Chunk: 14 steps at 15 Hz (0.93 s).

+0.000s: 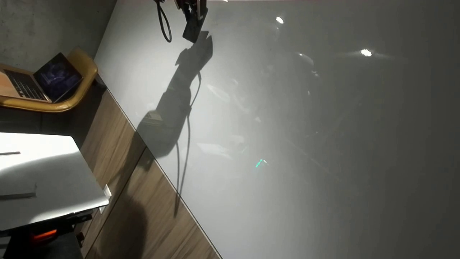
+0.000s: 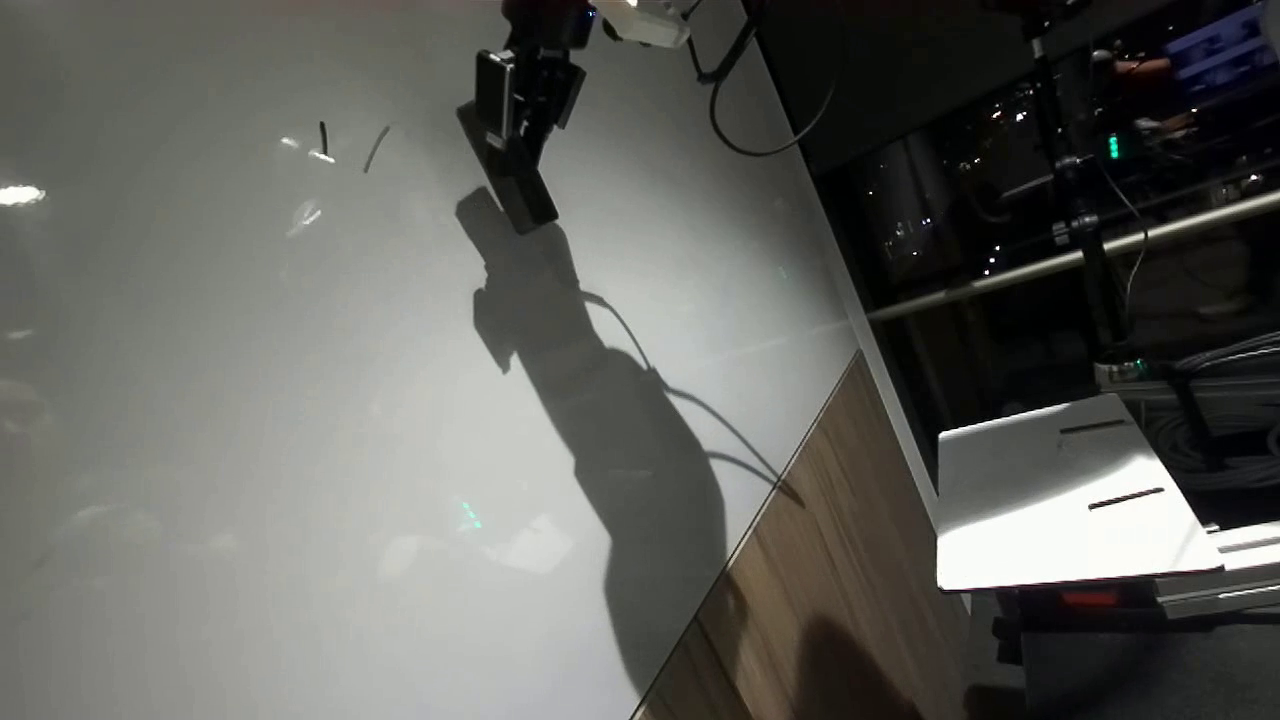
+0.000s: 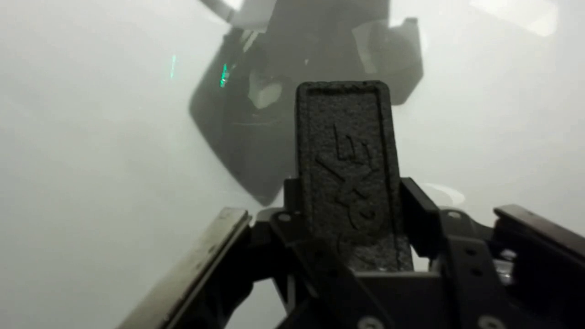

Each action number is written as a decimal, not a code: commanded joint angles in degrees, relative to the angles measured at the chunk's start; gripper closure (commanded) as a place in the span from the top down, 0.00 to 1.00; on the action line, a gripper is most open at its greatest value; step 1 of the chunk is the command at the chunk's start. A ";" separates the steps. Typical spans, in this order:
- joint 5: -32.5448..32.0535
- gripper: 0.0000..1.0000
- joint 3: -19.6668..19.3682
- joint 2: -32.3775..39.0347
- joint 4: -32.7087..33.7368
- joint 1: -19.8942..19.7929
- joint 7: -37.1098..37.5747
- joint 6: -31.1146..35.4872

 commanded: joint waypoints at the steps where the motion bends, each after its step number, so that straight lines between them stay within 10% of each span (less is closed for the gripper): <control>1: 1.40 0.29 1.43 1.21 4.65 0.92 -2.03 -2.27; 14: 1.89 0.29 1.07 7.08 15.35 3.17 -8.60 -3.34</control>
